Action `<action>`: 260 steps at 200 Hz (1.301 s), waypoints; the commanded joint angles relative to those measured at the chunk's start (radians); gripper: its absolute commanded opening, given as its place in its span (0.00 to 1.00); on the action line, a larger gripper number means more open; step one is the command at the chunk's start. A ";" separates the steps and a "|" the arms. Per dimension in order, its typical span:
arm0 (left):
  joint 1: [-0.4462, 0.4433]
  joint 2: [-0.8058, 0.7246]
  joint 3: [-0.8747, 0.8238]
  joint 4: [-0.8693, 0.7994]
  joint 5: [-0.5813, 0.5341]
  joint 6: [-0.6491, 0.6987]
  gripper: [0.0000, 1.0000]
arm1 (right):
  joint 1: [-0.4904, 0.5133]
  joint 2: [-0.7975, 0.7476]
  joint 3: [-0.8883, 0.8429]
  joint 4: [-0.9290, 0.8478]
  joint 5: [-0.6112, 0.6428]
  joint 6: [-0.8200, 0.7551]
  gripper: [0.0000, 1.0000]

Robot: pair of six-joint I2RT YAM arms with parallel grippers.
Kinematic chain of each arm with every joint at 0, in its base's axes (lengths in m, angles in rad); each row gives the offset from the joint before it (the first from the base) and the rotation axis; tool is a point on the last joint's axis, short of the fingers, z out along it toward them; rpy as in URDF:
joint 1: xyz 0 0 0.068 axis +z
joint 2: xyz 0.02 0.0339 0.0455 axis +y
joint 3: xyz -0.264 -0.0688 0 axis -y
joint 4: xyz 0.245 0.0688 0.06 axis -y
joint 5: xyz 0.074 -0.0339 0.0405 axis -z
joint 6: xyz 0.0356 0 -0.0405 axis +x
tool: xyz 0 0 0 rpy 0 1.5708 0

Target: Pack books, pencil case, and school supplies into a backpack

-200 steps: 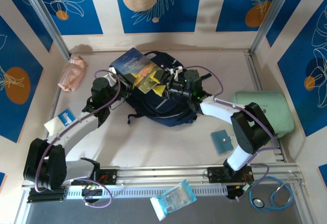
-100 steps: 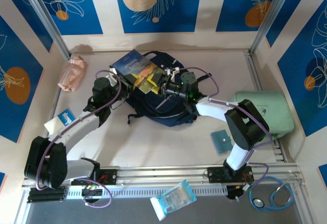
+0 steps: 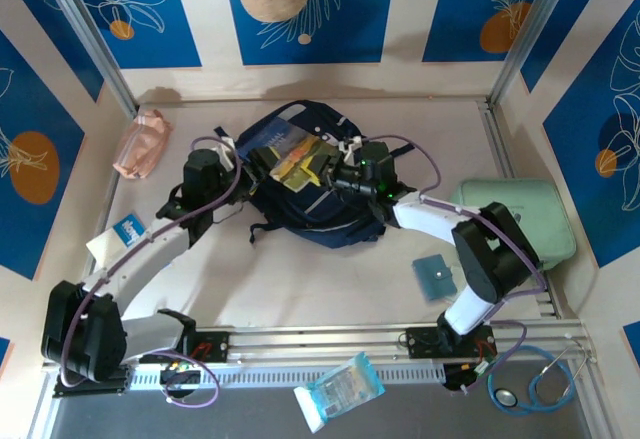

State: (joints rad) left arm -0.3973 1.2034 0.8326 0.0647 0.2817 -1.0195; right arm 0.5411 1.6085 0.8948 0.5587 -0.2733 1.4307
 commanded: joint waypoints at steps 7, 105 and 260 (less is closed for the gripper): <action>-0.067 -0.004 0.113 -0.291 -0.072 0.325 1.00 | -0.062 -0.149 0.003 -0.185 0.032 -0.183 0.00; -0.417 0.521 0.631 -0.657 -0.474 0.755 1.00 | -0.332 -0.610 -0.024 -0.887 0.360 -0.543 0.00; -0.526 1.146 1.291 -1.016 -0.669 0.943 0.52 | -0.517 -0.766 -0.134 -1.039 0.368 -0.519 0.00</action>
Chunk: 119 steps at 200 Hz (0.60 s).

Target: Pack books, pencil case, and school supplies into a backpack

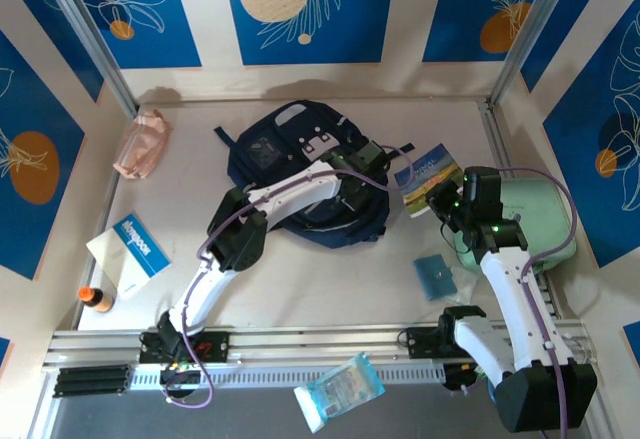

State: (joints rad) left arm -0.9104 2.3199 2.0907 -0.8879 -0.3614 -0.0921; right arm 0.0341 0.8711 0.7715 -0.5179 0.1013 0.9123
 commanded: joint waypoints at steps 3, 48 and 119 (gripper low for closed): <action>-0.014 0.031 0.033 -0.065 -0.026 0.015 0.52 | -0.010 -0.030 -0.011 0.038 -0.005 0.001 0.00; -0.019 0.048 0.035 -0.073 -0.048 0.031 0.46 | -0.014 -0.030 -0.016 0.036 -0.003 0.012 0.00; -0.016 -0.089 0.044 -0.067 -0.044 0.013 0.11 | -0.014 -0.029 -0.005 0.037 0.008 0.017 0.00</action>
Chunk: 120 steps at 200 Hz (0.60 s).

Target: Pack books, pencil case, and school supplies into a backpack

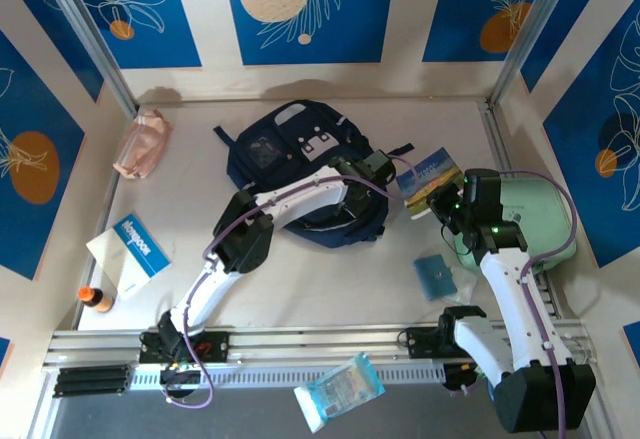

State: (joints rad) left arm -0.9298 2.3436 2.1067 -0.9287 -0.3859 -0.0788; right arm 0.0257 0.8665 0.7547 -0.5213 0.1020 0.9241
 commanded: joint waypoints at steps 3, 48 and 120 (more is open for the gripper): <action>0.003 -0.124 0.027 -0.023 -0.022 0.000 0.11 | -0.006 -0.026 0.011 0.039 0.008 0.006 0.00; 0.018 -0.325 -0.085 0.097 -0.125 0.029 0.00 | -0.010 -0.033 0.012 0.036 -0.009 0.007 0.00; 0.041 -0.571 -0.290 0.358 -0.197 0.044 0.00 | 0.024 -0.049 0.048 0.132 -0.217 -0.010 0.00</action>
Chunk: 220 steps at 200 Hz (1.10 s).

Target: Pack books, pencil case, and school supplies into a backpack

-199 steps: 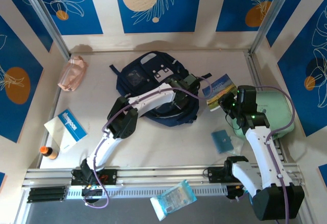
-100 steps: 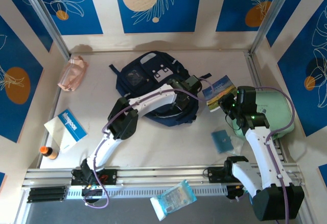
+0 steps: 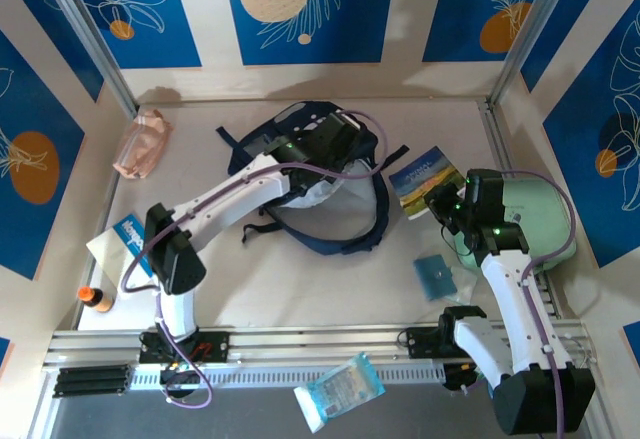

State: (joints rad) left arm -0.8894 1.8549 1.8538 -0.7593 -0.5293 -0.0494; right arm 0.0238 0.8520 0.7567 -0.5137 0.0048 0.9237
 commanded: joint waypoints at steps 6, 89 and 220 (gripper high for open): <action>0.003 -0.089 -0.044 0.202 -0.053 0.011 0.00 | 0.036 -0.041 0.041 0.137 -0.120 -0.010 0.00; 0.008 -0.070 0.000 0.150 0.008 -0.018 0.00 | 0.268 -0.021 -0.059 0.302 -0.085 0.026 0.00; 0.007 -0.097 0.120 0.009 0.118 -0.058 0.00 | 0.474 0.447 0.022 0.682 0.048 0.148 0.00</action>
State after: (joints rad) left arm -0.8837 1.8187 1.9274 -0.8246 -0.4000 -0.0963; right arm 0.4583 1.2171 0.7044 0.0299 -0.0555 1.0729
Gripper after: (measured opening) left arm 0.048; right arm 0.133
